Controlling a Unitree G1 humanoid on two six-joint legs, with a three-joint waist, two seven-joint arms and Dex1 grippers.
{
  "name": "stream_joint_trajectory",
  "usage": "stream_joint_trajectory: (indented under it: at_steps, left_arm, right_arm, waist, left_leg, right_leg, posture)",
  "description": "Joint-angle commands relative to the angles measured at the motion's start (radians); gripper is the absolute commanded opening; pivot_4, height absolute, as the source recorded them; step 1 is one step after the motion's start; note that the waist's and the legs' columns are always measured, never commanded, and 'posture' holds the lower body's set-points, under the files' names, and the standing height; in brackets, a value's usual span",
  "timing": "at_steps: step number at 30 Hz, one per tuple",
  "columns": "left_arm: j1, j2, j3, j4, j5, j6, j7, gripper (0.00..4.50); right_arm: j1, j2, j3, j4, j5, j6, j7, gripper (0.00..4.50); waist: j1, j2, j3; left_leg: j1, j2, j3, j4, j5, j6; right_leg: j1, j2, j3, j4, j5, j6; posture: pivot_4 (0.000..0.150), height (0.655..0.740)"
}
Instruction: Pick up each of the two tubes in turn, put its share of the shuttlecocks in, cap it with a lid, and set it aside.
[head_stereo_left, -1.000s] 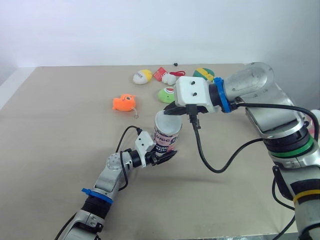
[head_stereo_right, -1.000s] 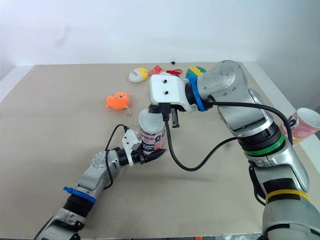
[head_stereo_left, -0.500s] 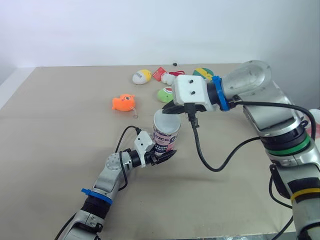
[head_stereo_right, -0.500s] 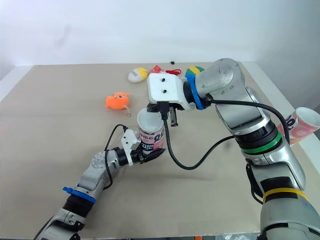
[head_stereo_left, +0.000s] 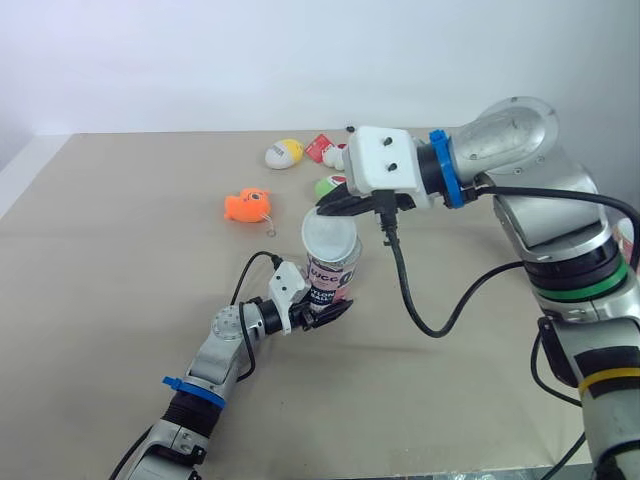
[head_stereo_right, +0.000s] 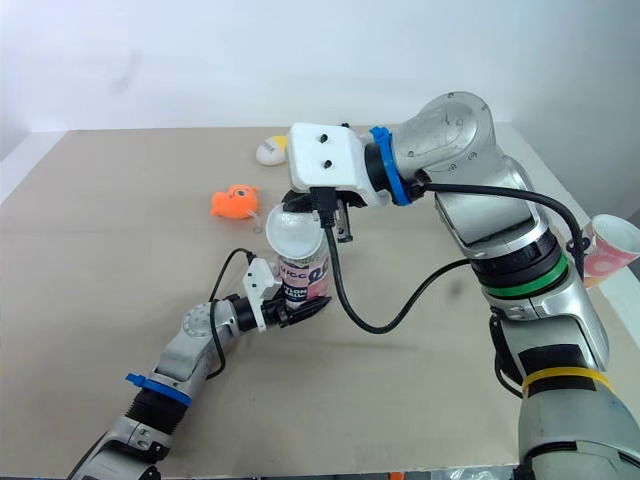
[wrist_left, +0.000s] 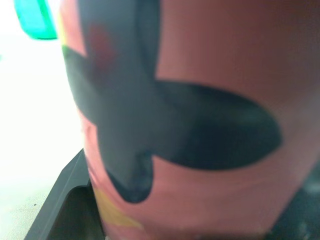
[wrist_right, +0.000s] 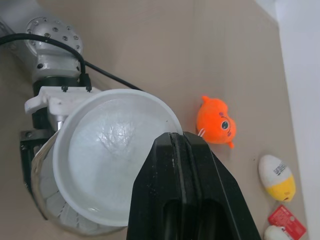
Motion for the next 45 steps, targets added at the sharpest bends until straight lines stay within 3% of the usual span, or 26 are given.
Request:
stream_joint_trajectory:
  at_steps: [1,45]
  left_arm:
    - [0.042,0.015,-0.030,0.052,0.026,0.060,0.001,3.12]
    - [0.033,0.022,-0.028,0.059,0.022,0.066,-0.003,3.12]
  right_arm:
    - [-0.019,-0.023,-0.026,-0.038,0.010,0.011,0.013,0.04]
    - [0.077,-0.021,0.046,-0.051,-0.086,-0.026,-0.007,0.04]
  waist:
    - [0.000,0.000,0.000]
    - [0.000,0.000,0.000]
  left_leg:
    - [0.000,0.000,0.000,0.000,0.000,0.000]
    - [0.000,0.000,0.000,0.000,0.000,0.000]
  right_leg:
    - [0.000,0.000,0.000,0.000,0.000,0.000]
    - [0.000,0.000,0.000,0.000,-0.001,0.000]
  posture:
    - [0.150,0.7400]
    - [0.150,0.7400]
